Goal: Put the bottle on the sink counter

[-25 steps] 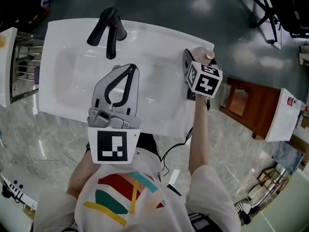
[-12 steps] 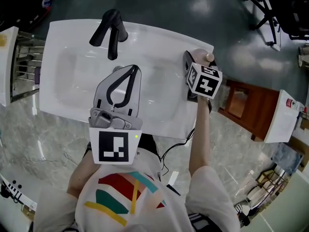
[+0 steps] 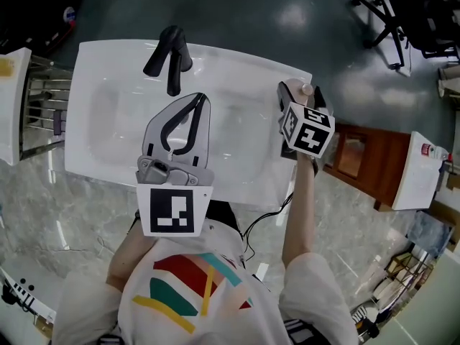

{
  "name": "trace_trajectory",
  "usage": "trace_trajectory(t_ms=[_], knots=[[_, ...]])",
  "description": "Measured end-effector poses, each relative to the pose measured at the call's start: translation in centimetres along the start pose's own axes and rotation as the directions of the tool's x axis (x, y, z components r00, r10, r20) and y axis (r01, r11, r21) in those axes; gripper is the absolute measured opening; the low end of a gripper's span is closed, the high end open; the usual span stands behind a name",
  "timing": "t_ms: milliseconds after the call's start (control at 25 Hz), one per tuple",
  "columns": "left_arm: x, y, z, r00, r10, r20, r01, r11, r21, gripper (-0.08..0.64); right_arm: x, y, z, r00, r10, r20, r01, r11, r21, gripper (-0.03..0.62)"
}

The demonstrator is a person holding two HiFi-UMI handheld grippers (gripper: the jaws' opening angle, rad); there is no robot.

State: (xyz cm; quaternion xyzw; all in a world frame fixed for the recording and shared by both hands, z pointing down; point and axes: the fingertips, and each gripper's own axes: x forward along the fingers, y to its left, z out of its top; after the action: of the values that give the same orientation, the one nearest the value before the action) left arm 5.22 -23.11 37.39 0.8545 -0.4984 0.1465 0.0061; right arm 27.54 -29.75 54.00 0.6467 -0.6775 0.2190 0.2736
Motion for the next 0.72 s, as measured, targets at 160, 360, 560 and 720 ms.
trace_trajectory(t_ms=[160, 360, 560, 720], knots=[[-0.2, 1.3, 2.0, 0.998, 0.019, 0.052, -0.018, 1.0, -0.018, 0.017, -3.4, -0.4, 3.7, 0.997, -0.019, 0.075, 0.019, 1.0, -0.003, 0.394], [-1.3, 3.7, 4.3, 0.991, 0.054, 0.125, -0.05, 0.998, -0.038, 0.018, -9.2, 0.4, 9.7, 0.969, -0.069, 0.237, 0.074, 0.997, -0.013, 0.389], [-2.7, 6.0, 6.2, 0.979, 0.096, 0.179, -0.083, 0.994, -0.077, 0.017, -16.1, 3.3, 15.4, 0.885, -0.101, 0.454, 0.091, 0.995, 0.042, 0.197], [-4.4, 8.1, 8.3, 0.965, 0.124, 0.231, -0.102, 0.989, -0.104, 0.018, -20.8, 6.8, 18.2, 0.81, -0.108, 0.577, 0.107, 0.994, 0.035, 0.095]])
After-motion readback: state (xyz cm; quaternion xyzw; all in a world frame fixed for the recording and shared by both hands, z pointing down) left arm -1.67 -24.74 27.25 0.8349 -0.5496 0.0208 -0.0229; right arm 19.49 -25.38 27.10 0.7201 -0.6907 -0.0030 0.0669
